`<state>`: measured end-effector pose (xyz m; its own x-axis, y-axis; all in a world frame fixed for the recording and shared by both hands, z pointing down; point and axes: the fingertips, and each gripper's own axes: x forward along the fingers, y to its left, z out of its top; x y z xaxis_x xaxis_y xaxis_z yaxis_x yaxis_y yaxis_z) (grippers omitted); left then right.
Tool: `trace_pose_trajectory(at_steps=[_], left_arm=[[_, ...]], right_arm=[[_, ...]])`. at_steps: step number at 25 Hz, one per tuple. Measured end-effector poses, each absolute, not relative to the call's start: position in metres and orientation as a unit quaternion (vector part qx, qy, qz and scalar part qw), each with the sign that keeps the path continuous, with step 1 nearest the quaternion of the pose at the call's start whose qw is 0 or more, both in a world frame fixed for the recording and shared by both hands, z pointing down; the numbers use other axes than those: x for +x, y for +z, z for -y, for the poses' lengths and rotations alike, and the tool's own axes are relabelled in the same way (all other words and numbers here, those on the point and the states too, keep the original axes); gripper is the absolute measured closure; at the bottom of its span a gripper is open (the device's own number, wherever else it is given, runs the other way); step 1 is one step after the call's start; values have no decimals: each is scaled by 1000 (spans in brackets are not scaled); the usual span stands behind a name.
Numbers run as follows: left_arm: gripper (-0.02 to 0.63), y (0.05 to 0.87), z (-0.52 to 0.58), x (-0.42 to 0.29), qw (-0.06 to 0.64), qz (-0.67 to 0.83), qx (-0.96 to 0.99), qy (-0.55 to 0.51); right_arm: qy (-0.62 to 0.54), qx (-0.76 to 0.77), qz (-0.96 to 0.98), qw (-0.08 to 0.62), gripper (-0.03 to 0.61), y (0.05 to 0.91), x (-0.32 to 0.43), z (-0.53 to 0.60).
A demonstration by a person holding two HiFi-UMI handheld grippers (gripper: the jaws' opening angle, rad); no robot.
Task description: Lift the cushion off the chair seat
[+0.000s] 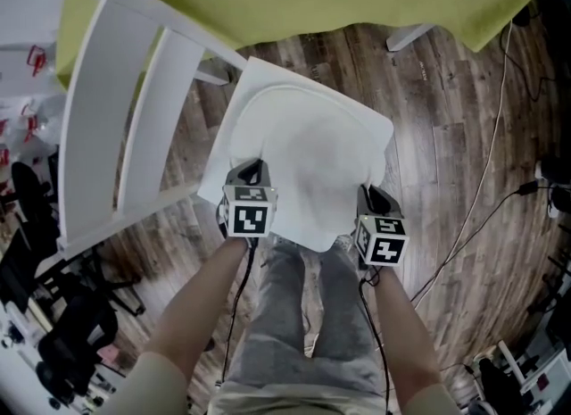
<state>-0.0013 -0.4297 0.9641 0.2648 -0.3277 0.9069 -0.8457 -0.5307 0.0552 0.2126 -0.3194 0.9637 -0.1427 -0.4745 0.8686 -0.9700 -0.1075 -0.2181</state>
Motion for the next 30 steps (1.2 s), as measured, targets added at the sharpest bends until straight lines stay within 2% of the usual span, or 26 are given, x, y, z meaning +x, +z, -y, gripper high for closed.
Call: trace_pose_trajectory(at_steps=[9,13,22,30], left_arm=[[594,888,415,-4,279,372,768,441],[594,836,416,2,235,372,789,429],[594,700,413,-2,226,397,810,370],[592,588,391,9,159,404,835,338]], right_arm=[[376,593,651,289,509,866,216,324],[327,600,668,295,509,805,221,332],[269,622,687,264,509,665,218,328],[176,633,707,260,508,529,226,316]])
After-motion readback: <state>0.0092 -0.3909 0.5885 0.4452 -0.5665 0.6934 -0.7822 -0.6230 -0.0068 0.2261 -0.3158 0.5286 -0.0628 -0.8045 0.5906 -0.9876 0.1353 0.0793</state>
